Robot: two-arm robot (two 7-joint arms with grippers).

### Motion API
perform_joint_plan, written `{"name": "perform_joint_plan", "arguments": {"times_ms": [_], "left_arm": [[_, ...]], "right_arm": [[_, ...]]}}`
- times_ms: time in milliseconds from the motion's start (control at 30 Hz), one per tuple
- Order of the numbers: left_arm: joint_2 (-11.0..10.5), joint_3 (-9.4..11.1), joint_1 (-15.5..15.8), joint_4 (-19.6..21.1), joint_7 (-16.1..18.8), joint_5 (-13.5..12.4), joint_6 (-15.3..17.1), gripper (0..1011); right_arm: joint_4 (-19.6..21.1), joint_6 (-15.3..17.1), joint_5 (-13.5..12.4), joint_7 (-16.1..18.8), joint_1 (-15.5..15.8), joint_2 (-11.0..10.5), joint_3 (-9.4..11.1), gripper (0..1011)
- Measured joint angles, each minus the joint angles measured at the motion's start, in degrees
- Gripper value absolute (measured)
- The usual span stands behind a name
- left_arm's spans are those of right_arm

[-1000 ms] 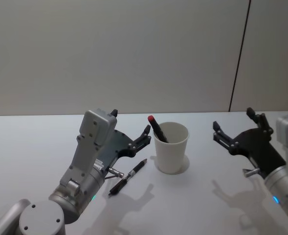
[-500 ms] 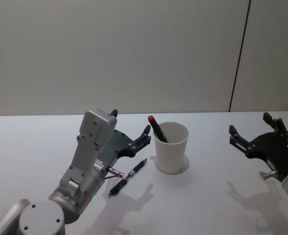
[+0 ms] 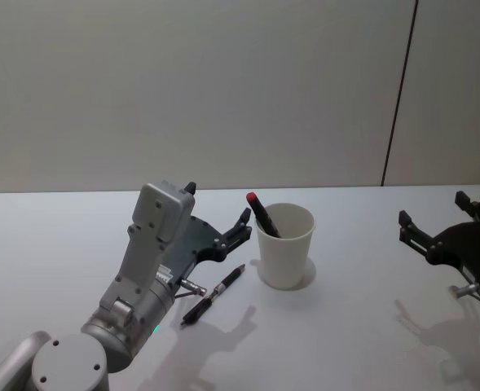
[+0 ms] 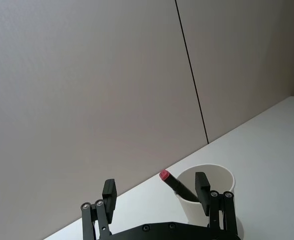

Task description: Place the pen into the pen holder.

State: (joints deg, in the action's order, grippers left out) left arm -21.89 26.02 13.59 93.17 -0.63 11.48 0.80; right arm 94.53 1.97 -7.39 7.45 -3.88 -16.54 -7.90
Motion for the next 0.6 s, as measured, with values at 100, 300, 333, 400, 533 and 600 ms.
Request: {"name": "perform_joint_plan", "arguments": {"times_ms": [100, 300, 333, 400, 533, 600], "left_arm": [[0.0, 0.0, 0.0, 0.0, 0.0, 0.0, 0.0, 1004], [0.0, 0.0, 0.0, 0.0, 0.0, 0.0, 0.0, 1004], [0.0, 0.0, 0.0, 0.0, 0.0, 0.0, 0.0, 1004], [0.01, 0.0, 0.0, 0.0, 0.0, 0.0, 0.0, 1004], [0.02, -0.03, 0.0, 0.0, -0.06, -0.06, 0.01, 1004], [0.03, -0.06, 0.02, 0.0, -0.18, -0.24, 0.07, 1004]], "right_arm": [[-0.18, 0.22, -0.2, 0.22, -0.15, -0.11, 0.15, 1002], [-0.4, 0.55, -0.47, 0.5, -0.4, -0.27, 0.39, 1002], [-0.42, 0.58, -0.5, 0.54, -0.42, -0.28, 0.41, 1002], [-0.48, 0.69, -0.57, 0.6, -0.46, -0.33, 0.47, 1002], [-0.57, 0.82, -0.66, 0.69, -0.56, -0.38, 0.53, 1002], [-0.6, 0.88, -0.69, 0.73, -0.6, -0.4, 0.57, 1002]]}}
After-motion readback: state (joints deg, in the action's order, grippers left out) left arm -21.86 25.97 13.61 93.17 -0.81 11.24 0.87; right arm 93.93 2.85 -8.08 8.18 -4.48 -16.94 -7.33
